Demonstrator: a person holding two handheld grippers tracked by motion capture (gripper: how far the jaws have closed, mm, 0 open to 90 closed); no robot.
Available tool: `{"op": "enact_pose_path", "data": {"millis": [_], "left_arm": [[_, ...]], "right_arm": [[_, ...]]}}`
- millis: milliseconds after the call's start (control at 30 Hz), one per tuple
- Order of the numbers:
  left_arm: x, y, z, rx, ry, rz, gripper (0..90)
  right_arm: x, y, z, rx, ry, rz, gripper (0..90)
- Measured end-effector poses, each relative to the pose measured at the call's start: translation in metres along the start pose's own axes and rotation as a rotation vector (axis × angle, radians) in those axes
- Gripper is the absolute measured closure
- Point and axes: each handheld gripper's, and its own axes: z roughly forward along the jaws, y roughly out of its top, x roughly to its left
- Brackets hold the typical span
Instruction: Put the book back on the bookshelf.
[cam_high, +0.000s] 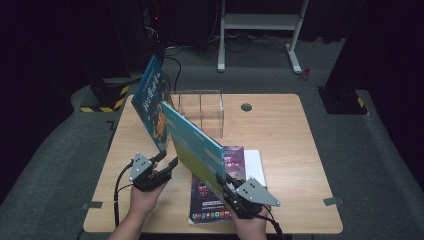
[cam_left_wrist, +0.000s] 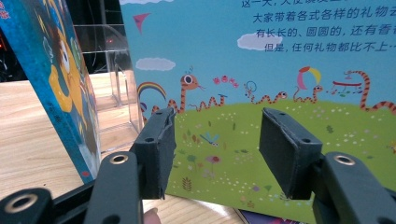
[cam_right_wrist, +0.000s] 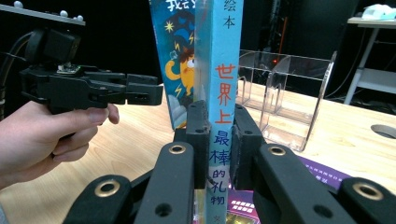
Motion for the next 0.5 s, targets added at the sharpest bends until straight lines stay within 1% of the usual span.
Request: {"op": "enact_pose_path", "data": {"millis": [100, 233, 300, 367, 467, 500], "left_arm": [[-0.001, 0.001, 0.000, 0.000, 0.008, 0.014, 45.9], [-0.004, 0.002, 0.000, -0.001, 0.002, 0.013, 45.1], [-0.006, 0.004, -0.001, 0.000, -0.008, 0.014, 44.5], [-0.010, 0.008, -0.003, -0.004, -0.031, 0.011, 43.2], [-0.021, 0.016, -0.009, -0.024, -0.067, 0.025, 40.0], [-0.024, 0.019, -0.010, -0.030, -0.073, 0.037, 38.9]], "right_arm": [[0.003, -0.002, 0.003, 0.002, -0.009, 0.001, 80.7], [0.008, -0.004, 0.007, -0.002, -0.018, 0.009, 80.7], [0.009, -0.004, 0.008, 0.000, -0.019, 0.013, 80.7], [0.010, -0.004, 0.009, -0.001, -0.022, 0.018, 80.6], [0.011, -0.004, 0.011, -0.001, -0.027, 0.022, 80.6], [0.012, -0.005, 0.011, -0.002, -0.029, 0.020, 80.6]]}}
